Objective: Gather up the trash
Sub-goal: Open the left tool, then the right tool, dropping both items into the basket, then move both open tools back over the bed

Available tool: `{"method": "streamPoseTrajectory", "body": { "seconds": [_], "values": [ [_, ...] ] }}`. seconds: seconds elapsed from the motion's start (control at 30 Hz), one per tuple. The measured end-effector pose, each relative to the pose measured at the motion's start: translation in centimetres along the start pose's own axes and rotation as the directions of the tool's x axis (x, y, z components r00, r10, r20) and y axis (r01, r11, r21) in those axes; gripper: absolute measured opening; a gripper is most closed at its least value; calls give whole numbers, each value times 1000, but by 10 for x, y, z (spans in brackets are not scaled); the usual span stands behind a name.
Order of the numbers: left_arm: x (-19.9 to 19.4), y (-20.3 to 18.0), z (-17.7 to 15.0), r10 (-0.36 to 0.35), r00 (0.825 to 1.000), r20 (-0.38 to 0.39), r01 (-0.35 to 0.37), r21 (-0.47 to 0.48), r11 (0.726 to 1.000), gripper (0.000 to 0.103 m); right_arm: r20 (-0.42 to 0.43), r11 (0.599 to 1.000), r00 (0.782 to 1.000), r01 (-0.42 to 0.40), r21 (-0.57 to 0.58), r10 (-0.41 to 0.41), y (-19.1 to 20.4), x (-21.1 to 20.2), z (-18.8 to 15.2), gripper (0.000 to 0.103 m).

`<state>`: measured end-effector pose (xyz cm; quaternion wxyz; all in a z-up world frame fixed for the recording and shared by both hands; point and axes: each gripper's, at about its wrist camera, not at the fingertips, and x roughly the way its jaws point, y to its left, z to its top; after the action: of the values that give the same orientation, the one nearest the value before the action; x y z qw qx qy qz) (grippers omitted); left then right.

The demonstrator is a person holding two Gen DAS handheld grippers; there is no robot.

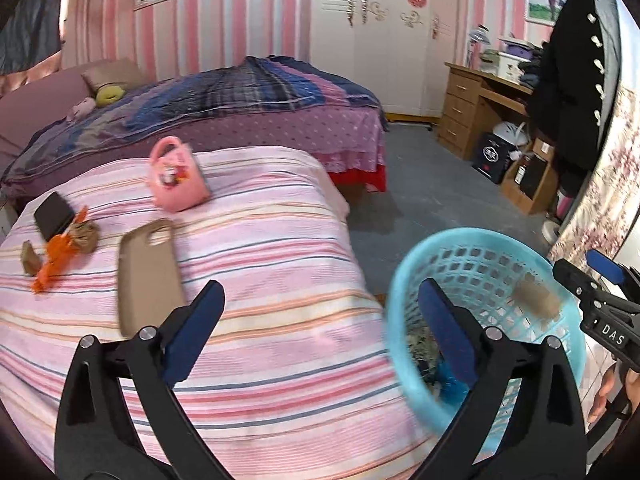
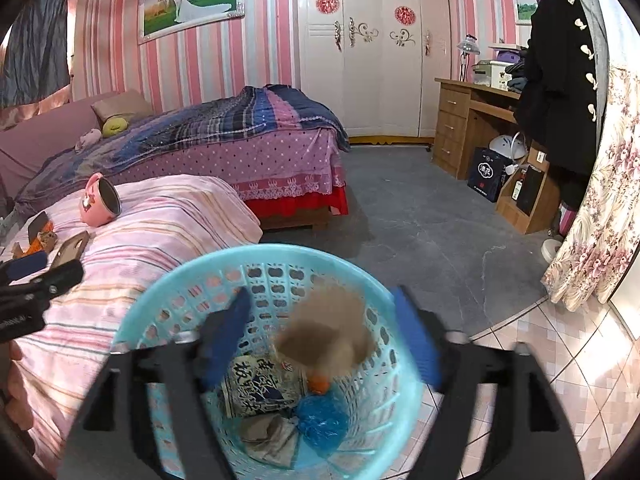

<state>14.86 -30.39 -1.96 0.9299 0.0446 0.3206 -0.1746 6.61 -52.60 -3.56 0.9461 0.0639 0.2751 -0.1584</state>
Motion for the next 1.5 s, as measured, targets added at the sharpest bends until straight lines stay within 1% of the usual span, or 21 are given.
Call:
{"method": "streamPoseTrajectory", "body": {
  "seconds": [0.07, 0.13, 0.23, 0.33, 0.43, 0.53, 0.6, 0.67, 0.77, 0.8, 0.93, 1.03, 1.2, 1.23, 1.43, 1.5],
  "values": [
    [-4, 11, 2, 16, 1000, 7, -16, -2, 1000, 96, 0, 1000, 1000, 0, -2, 0, 8, 1, 2, 85],
    [-9, 22, 2, 40, 999, 19, -40, 3, 999, 96, 5, 1000, 1000, 2, -4, -2, 18, 1, 4, 92],
    [-17, 40, 3, 73, 997, 35, -74, 19, 997, 97, 17, 1000, 1000, 0, -8, 1, 31, 0, 8, 94],
    [-24, 59, 5, 112, 992, 51, -114, 30, 993, 97, 30, 1000, 999, -14, -12, 14, 44, -2, 14, 95],
    [-31, 87, 7, 153, 985, 76, -154, 13, 988, 97, 40, 999, 999, -36, -11, 36, 59, -2, 17, 95],
    [-35, 112, 5, 175, 981, 89, -174, -23, 985, 97, 40, 998, 998, -53, -24, 54, 78, -1, 19, 95],
    [-35, 126, 4, 181, 980, 84, -178, -41, 983, 97, 36, 997, 997, -60, -47, 62, 94, 0, 19, 95],
    [-34, 137, 2, 188, 979, 78, -185, -49, 982, 97, 35, 995, 997, -69, -67, 72, 109, -2, 20, 95],
    [-32, 154, 1, 219, 972, 85, -216, -52, 975, 97, 37, 993, 996, -79, -93, 82, 126, -2, 20, 95],
    [-31, 161, 0, 225, 971, 83, -221, -53, 974, 97, 38, 990, 995, -85, -110, 89, 138, -3, 19, 95],
    [-25, 187, -2, 219, 974, 54, -215, -78, 974, 97, 35, 986, 993, -107, -128, 113, 165, -1, 17, 95],
    [-21, 205, -4, 236, 971, 33, -232, -82, 969, 97, 26, 981, 991, -127, -146, 132, 186, 1, 14, 95],
    [-18, 235, -6, 275, 961, 14, -273, -87, 958, 97, 12, 974, 989, -141, -175, 146, 212, 5, 10, 95],
    [-18, 242, -7, 285, 958, 11, -283, -91, 955, 97, 3, 971, 988, -154, -181, 157, 222, 7, 8, 95],
    [-14, 286, -10, 331, 943, -18, -331, -120, 936, 97, -17, 962, 983, -180, -207, 181, 250, 12, 2, 95],
    [-11, 301, -11, 353, 935, -32, -354, -134, 926, 97, -18, 959, 983, -183, -216, 183, 256, 13, 1, 95]
  ]
}}
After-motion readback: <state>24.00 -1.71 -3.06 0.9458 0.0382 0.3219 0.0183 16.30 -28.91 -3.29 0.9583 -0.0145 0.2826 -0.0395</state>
